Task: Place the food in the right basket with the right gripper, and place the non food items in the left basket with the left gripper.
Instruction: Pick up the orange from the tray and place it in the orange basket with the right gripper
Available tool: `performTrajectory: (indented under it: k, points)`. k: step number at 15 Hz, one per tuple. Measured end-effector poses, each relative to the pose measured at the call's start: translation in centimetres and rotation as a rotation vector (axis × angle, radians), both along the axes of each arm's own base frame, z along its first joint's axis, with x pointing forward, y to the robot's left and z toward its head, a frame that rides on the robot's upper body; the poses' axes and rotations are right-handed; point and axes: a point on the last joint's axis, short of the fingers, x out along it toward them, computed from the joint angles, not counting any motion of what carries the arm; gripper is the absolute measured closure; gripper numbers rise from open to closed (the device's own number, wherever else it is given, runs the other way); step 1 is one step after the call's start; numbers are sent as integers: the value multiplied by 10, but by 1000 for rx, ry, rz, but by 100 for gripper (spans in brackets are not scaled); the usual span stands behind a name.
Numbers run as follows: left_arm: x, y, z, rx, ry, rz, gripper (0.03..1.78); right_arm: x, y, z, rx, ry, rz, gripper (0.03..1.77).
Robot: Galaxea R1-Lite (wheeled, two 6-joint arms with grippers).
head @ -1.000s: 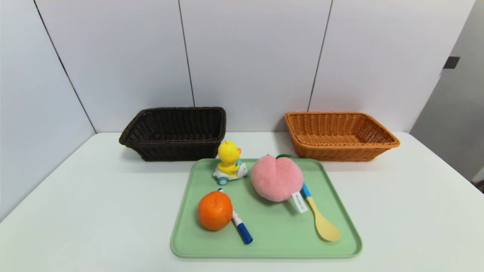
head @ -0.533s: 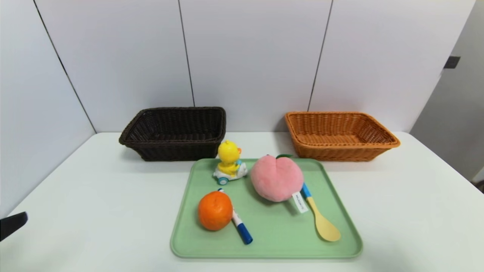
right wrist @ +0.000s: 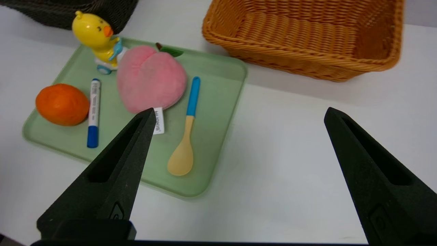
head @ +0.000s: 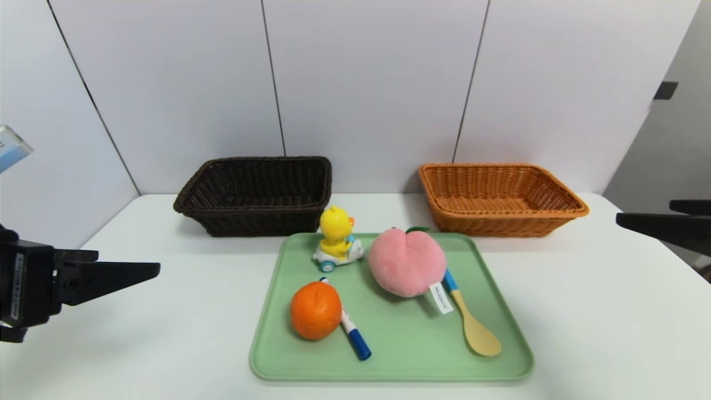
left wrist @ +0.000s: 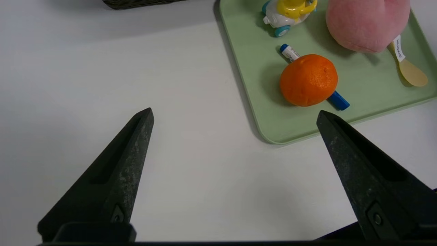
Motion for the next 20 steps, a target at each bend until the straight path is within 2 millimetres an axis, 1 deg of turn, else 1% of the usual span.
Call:
performTrajectory:
  k: [3, 5, 9, 14, 17, 20]
  points:
    - [6, -6, -7, 9, 62, -33, 12, 17, 20, -5, -15, 58, 111, 10]
    - [4, -6, -9, 19, 91, -27, 12, 28, 38, -10, -29, 98, 192, 10]
    - [-4, -2, -9, 62, 72, 45, 12, 47, 80, -14, -55, 151, 354, 10]
    - [-12, 1, -10, 83, 77, 114, 12, 63, 131, -17, -89, 192, 491, 10]
    - [-15, 2, -10, 79, 84, 129, 12, 71, 165, -16, -132, 197, 522, 10]
    - [-16, 3, -11, 74, 100, 138, 12, 74, 199, -18, -185, 228, 551, 10]
